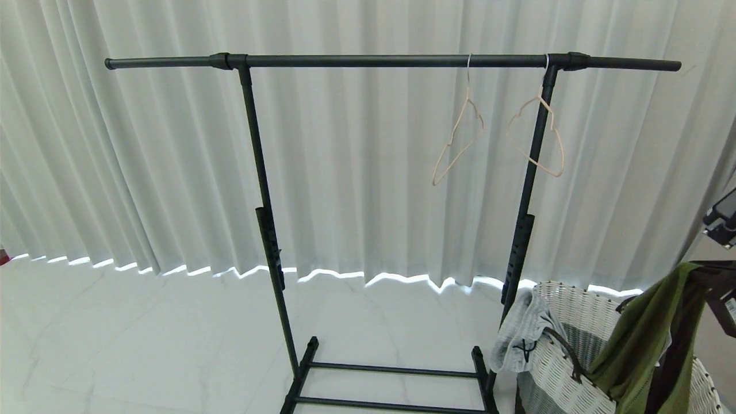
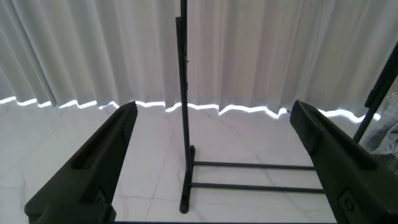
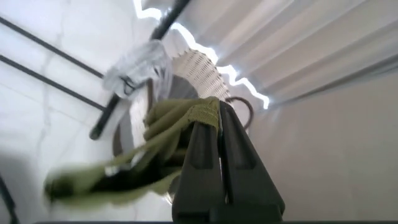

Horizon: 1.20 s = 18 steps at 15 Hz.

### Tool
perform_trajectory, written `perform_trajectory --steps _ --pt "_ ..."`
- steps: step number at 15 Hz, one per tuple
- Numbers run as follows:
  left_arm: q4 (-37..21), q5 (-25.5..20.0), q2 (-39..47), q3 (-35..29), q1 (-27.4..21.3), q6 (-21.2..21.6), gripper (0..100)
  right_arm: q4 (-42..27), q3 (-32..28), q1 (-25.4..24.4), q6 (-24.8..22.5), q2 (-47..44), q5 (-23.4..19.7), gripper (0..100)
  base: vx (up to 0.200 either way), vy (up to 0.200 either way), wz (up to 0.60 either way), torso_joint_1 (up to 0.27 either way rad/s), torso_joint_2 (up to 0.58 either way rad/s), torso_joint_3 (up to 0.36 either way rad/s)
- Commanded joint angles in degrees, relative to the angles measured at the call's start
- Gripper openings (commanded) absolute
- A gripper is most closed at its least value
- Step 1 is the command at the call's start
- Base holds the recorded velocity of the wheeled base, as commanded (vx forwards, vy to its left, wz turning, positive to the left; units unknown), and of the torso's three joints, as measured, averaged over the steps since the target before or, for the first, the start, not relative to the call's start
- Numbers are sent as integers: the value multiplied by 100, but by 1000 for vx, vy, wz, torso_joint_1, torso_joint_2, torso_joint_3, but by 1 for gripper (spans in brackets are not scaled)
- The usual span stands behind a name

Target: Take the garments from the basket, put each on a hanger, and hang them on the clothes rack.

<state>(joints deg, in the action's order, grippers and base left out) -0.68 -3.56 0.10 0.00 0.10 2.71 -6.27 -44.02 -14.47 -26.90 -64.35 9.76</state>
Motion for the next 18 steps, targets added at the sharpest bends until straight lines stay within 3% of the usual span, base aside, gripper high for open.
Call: perform_trajectory --steps 1,3,6,18 --pt "-2 -4 -1 0 -1 81 100 -15 -203 -495 203 -33 -1 0 0 0 0 0 0 0" --pt "-11 -22 -1 0 -1 362 100 -24 -423 -1084 476 -104 8 0 0 0 0 0 0 0" --pt "-11 -22 -1 0 -1 142 100 -147 -977 -1840 897 -420 8 0 0 0 0 0 0 0" --pt "7 -31 -1 0 -1 441 100 -279 -968 -1893 897 -675 8 0 0 0 0 0 0 0"
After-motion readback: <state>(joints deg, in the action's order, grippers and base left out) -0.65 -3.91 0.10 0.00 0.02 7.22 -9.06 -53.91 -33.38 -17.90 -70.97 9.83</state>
